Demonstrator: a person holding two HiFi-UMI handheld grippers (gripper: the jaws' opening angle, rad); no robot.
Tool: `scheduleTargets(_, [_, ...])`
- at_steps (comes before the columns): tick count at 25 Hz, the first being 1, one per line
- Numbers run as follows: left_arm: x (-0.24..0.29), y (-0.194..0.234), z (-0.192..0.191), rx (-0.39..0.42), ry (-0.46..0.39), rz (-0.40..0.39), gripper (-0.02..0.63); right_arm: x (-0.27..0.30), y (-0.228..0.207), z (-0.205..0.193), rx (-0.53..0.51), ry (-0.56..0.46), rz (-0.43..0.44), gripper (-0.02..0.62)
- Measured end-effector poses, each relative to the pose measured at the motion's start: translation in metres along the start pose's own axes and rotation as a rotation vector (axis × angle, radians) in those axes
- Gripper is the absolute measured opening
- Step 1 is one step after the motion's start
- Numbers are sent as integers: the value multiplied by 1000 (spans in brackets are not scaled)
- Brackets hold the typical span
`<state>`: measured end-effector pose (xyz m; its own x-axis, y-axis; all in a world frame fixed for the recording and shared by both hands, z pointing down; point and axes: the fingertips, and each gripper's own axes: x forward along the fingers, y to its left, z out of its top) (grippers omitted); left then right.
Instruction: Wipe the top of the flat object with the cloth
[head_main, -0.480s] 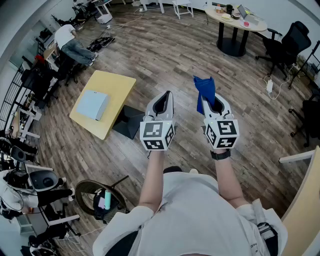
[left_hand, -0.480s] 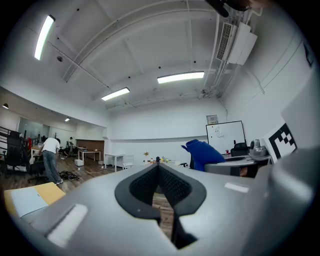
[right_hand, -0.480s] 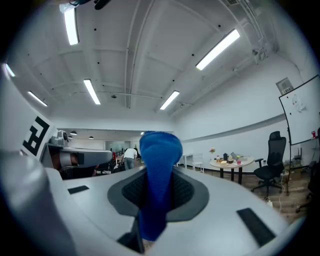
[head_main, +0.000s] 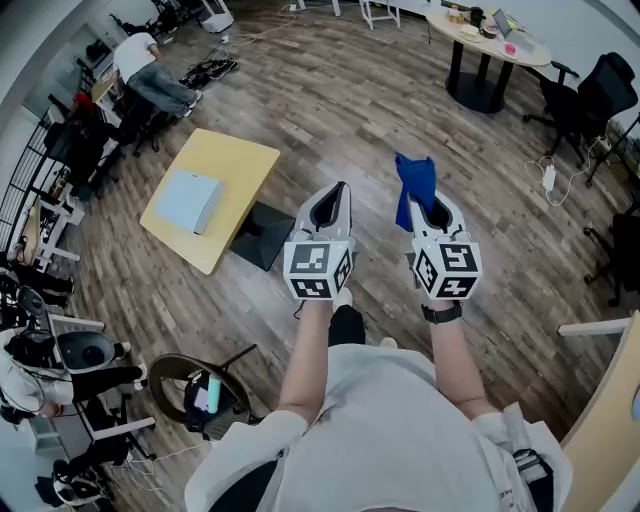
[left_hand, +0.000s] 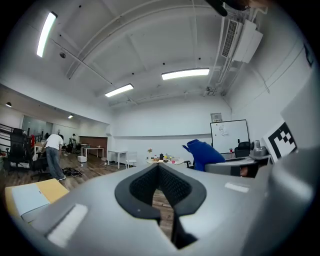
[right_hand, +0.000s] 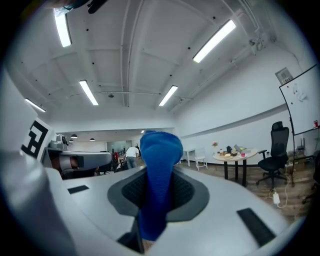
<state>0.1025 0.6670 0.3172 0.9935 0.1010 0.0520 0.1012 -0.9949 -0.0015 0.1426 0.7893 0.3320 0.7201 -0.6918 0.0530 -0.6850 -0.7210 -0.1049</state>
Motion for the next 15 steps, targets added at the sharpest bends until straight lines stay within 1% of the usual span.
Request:
scheduleTargets(4, [17, 51, -4, -14, -8, 27, 11, 50, 18, -6, -6, 15, 26, 81])
scheduleTargets(8, [33, 121, 6, -29, -38, 91, 11, 118, 53, 2, -38, 14, 100, 81])
scheduleTargets(12, [40, 208, 16, -47, -55, 169, 11, 190, 109, 10, -59, 21, 190, 82])
scheduleTargets(15, [32, 274, 11, -63, -59, 227, 11, 239, 161, 2, -77, 40, 265, 81])
